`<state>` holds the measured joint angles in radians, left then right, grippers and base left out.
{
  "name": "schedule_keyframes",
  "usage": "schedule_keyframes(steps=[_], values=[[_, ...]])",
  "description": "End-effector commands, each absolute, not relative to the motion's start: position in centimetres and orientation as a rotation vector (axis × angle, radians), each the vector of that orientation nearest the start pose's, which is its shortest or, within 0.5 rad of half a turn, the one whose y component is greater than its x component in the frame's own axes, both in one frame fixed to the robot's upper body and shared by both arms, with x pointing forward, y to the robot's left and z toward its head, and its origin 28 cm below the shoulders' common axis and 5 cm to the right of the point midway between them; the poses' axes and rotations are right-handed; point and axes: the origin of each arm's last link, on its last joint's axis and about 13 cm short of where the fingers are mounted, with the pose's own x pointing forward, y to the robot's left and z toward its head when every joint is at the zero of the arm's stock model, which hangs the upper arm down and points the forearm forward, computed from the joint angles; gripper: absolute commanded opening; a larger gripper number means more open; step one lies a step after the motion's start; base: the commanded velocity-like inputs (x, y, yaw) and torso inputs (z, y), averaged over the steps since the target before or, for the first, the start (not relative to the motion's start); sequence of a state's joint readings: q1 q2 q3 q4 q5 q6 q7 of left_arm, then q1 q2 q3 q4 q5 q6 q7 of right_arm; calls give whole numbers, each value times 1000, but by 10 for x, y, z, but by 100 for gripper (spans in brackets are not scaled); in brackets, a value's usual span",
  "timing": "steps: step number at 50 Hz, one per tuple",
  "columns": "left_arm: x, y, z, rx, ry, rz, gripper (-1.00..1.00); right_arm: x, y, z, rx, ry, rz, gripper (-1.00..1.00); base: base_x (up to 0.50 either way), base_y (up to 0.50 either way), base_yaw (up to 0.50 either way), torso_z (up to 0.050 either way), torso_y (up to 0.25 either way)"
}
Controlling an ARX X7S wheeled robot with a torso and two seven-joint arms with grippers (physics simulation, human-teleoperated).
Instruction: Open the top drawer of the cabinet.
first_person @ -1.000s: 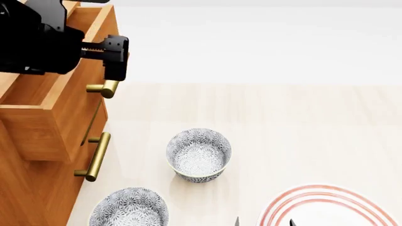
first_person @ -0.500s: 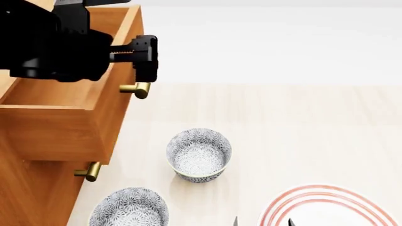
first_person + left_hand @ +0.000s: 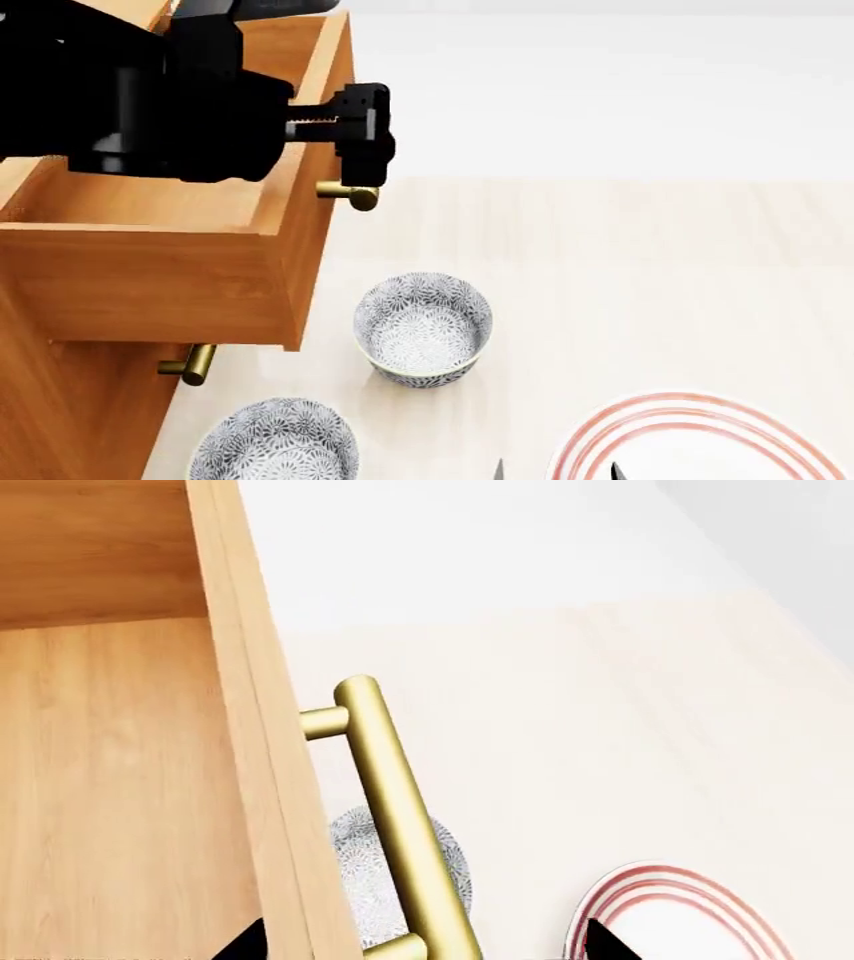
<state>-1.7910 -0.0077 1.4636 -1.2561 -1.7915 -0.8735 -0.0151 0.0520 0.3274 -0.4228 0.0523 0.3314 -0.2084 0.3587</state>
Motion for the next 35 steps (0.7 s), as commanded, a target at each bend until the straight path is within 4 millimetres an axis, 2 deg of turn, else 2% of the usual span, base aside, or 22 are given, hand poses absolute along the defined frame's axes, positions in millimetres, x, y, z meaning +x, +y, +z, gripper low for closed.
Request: schedule_keyframes(steps=[1, 35], values=[[389, 130, 310, -183, 676, -533, 100, 207, -97, 12, 31, -63, 22, 100, 0, 0, 0, 0, 0], [378, 106, 301, -160, 706, -614, 100, 207, -97, 12, 23, -57, 12, 100, 0, 0, 0, 0, 0]])
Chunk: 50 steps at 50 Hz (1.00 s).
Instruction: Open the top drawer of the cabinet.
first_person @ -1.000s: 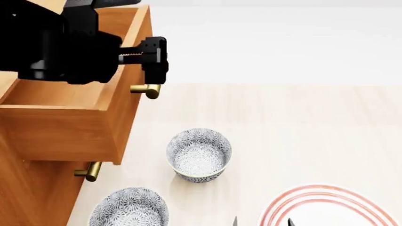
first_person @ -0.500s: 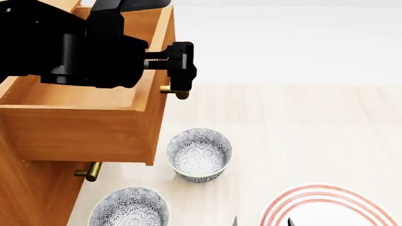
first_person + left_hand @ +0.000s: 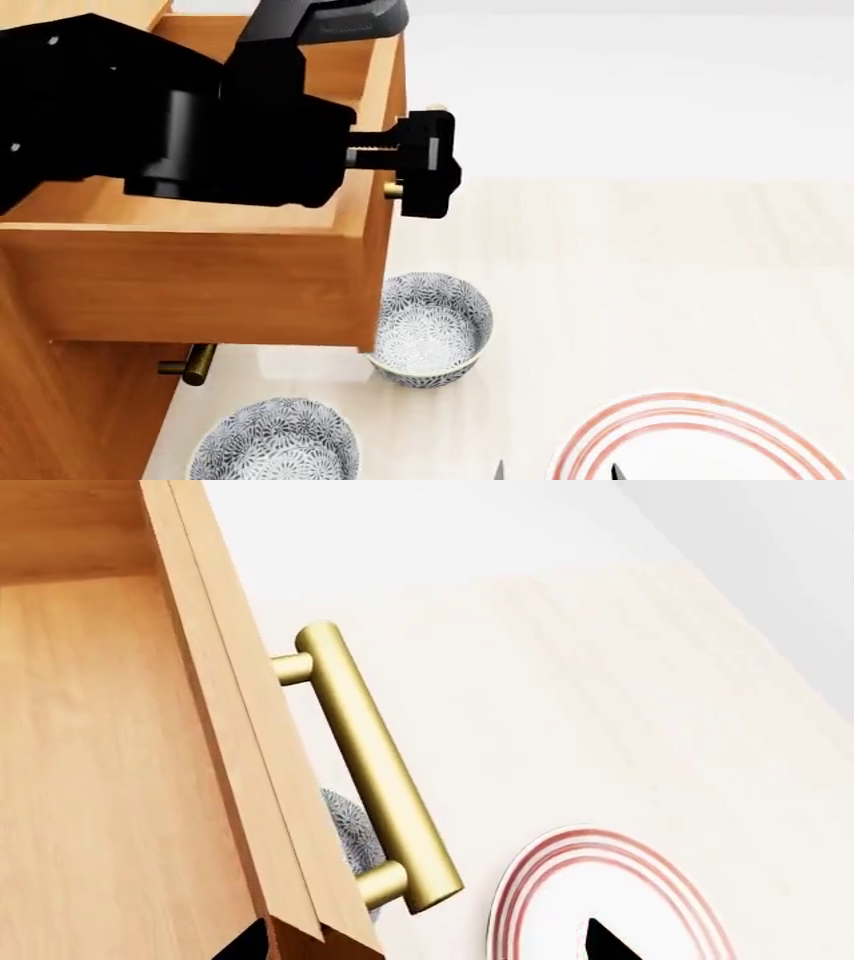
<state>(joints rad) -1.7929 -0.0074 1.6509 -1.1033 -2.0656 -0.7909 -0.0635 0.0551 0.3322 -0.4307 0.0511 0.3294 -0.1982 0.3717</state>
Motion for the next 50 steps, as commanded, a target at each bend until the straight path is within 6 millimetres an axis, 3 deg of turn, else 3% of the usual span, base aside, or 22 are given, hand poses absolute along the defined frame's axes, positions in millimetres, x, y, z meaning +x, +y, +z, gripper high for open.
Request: schedule_keyframes(steps=[1, 34, 50], values=[[377, 105, 301, -159, 706, -615, 100, 207, -97, 11, 22, -57, 12, 100, 0, 0, 0, 0, 0], [363, 82, 285, -154, 750, -702, 100, 207, -97, 12, 24, -55, 15, 100, 0, 0, 0, 0, 0], [363, 83, 291, -145, 737, -684, 100, 206, -97, 12, 27, -59, 13, 100, 0, 0, 0, 0, 0]])
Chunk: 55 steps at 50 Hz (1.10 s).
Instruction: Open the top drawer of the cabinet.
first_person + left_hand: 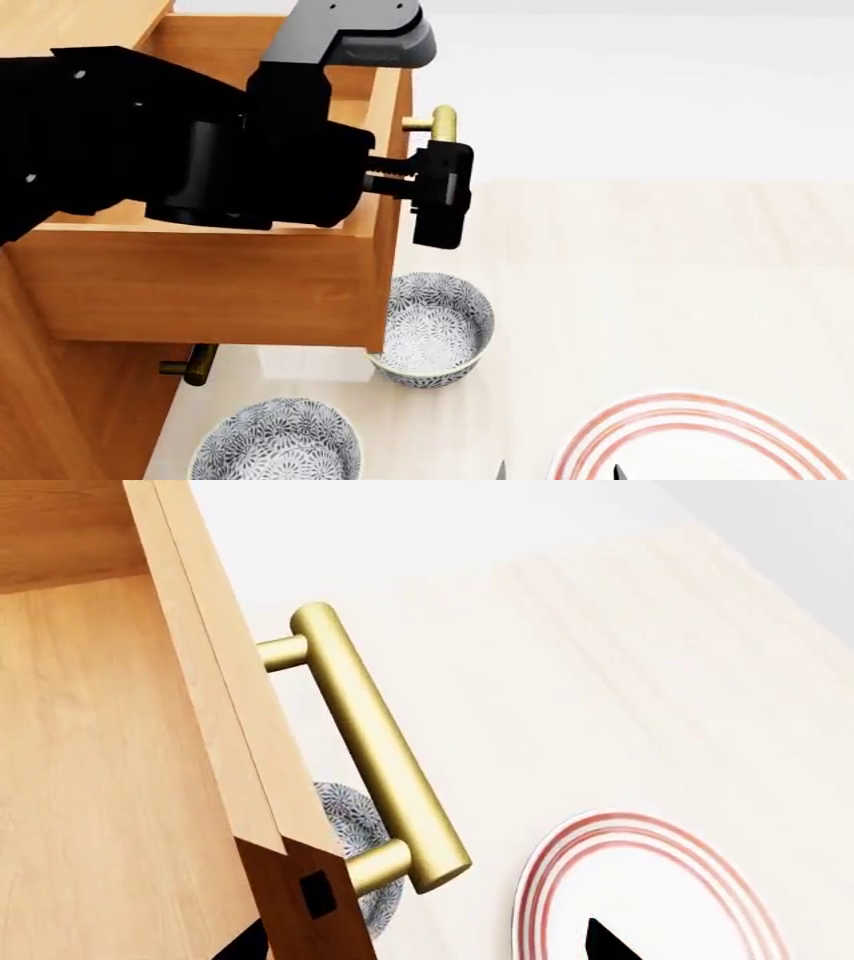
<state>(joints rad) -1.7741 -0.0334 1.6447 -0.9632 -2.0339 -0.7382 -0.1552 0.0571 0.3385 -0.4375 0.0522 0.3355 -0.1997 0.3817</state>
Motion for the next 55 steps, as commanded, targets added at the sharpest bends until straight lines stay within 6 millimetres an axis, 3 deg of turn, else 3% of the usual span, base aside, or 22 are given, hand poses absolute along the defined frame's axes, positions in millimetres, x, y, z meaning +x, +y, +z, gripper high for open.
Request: schedule_keyframes(steps=[1, 22, 46, 55], values=[[363, 82, 293, -135, 730, -677, 100, 207, -97, 12, 27, -60, 13, 100, 0, 0, 0, 0, 0], [353, 79, 340, -84, 646, -667, 100, 207, -97, 12, 23, -56, 15, 100, 0, 0, 0, 0, 0], [332, 98, 436, 13, 438, -583, 100, 207, -97, 12, 24, -58, 14, 100, 0, 0, 0, 0, 1], [321, 106, 463, 78, 361, -554, 100, 207, -97, 11, 25, -59, 13, 100, 0, 0, 0, 0, 0]])
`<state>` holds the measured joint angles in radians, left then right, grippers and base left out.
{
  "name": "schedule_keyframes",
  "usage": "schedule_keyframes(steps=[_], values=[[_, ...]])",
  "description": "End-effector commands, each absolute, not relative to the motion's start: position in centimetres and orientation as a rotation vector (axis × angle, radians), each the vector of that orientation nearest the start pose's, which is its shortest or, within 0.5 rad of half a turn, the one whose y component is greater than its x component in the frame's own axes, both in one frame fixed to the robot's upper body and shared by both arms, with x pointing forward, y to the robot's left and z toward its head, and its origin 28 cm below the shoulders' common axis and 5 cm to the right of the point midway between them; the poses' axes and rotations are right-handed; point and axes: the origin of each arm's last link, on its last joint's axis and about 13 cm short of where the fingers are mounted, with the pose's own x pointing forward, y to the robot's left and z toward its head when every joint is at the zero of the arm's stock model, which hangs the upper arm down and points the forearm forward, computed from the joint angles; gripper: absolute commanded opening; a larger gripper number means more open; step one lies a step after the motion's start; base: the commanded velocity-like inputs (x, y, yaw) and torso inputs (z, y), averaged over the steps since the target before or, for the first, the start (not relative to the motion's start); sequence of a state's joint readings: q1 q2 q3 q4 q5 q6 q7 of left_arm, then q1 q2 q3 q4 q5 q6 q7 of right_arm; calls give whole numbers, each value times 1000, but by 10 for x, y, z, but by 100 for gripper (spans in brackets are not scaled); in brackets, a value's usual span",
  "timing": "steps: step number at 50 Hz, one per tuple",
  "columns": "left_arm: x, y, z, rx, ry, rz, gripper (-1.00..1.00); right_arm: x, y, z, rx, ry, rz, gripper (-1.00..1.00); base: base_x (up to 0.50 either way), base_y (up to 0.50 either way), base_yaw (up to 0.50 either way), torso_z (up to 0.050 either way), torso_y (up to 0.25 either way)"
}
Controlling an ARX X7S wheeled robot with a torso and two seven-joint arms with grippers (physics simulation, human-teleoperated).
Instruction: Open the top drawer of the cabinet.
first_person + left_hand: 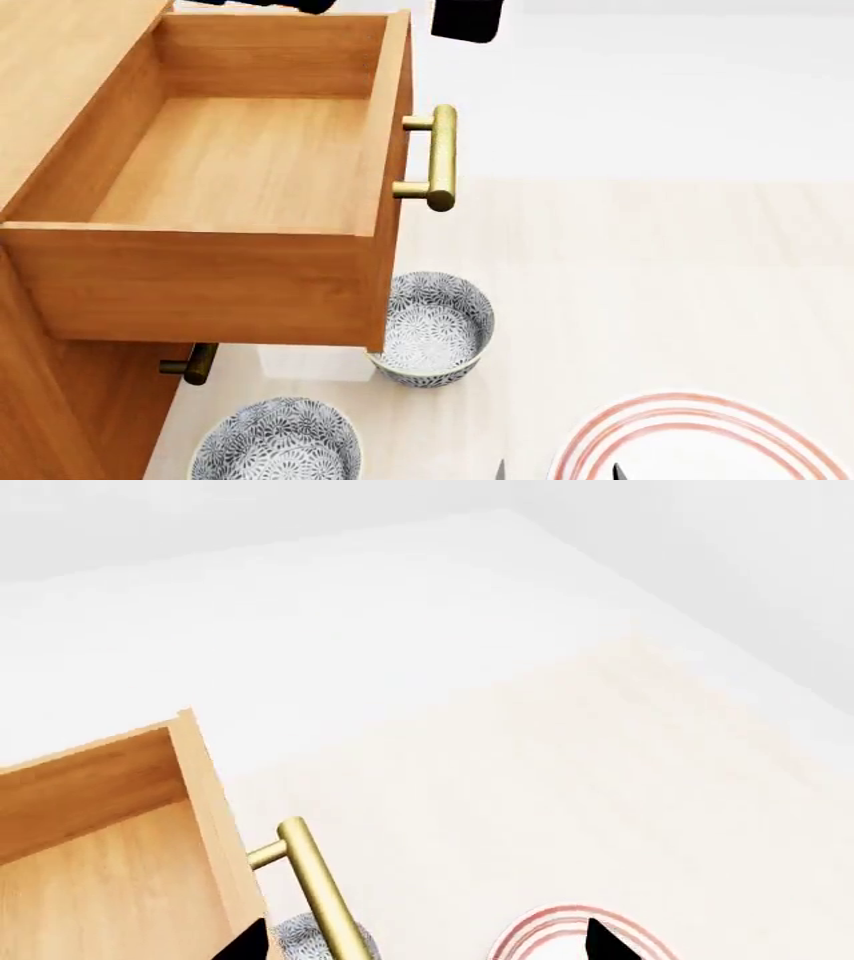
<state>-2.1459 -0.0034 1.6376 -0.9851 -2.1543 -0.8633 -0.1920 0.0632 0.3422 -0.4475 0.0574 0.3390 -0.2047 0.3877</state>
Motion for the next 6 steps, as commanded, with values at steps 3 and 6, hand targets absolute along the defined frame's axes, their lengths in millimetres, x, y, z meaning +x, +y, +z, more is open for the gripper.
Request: schedule_keyframes(steps=[3, 6], values=[[318, 110, 472, 117, 324, -551, 100, 206, -97, 11, 27, -60, 13, 100, 0, 0, 0, 0, 0], [316, 118, 483, 141, 293, -534, 100, 206, -96, 11, 24, -57, 17, 100, 0, 0, 0, 0, 0]])
